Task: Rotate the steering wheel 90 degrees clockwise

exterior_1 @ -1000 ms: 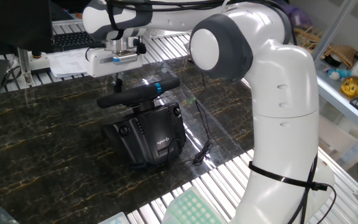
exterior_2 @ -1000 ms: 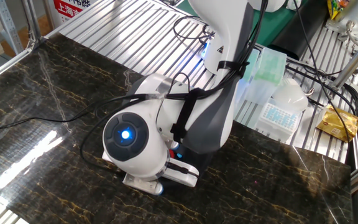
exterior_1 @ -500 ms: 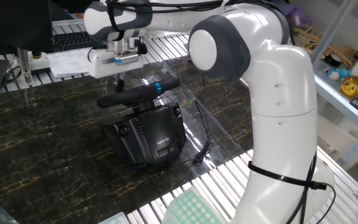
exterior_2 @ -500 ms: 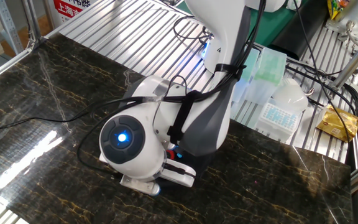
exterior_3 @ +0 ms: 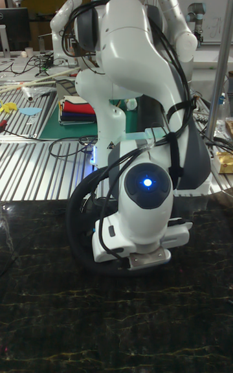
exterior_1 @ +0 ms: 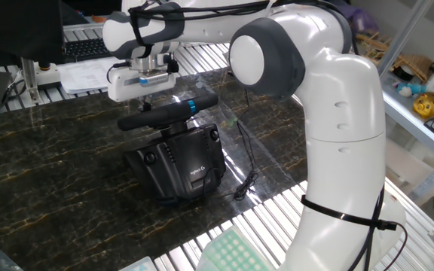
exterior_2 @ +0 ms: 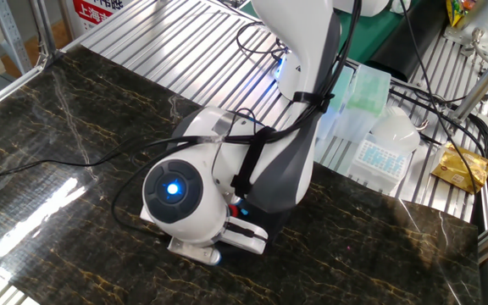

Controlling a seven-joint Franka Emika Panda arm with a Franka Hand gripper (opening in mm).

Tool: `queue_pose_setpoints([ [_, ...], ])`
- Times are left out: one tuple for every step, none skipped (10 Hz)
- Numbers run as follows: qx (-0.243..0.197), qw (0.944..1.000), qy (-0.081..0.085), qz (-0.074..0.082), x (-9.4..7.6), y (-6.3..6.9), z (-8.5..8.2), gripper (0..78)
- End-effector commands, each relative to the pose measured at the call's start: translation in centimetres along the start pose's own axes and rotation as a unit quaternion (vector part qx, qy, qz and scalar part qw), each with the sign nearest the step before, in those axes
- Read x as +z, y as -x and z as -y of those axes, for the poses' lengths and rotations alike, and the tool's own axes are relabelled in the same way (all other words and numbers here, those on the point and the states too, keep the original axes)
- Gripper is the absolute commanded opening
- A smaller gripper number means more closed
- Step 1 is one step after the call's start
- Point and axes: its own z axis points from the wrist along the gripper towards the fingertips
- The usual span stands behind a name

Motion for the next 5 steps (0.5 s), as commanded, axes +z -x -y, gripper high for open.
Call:
queue_pose_setpoints([
  [0.000,1.0000,-0.001,-0.001,-0.28,0.02,0.02,0.0],
  [0.001,1.0000,-0.005,-0.003,-0.33,0.01,0.02,0.0],
  [0.002,0.9999,-0.013,-0.006,-0.52,-0.06,0.03,0.0],
  [0.002,0.9999,-0.013,-0.008,-0.79,-0.10,0.10,0.0],
  [0.001,0.9998,-0.015,-0.013,-1.15,-0.18,0.33,0.0],
])
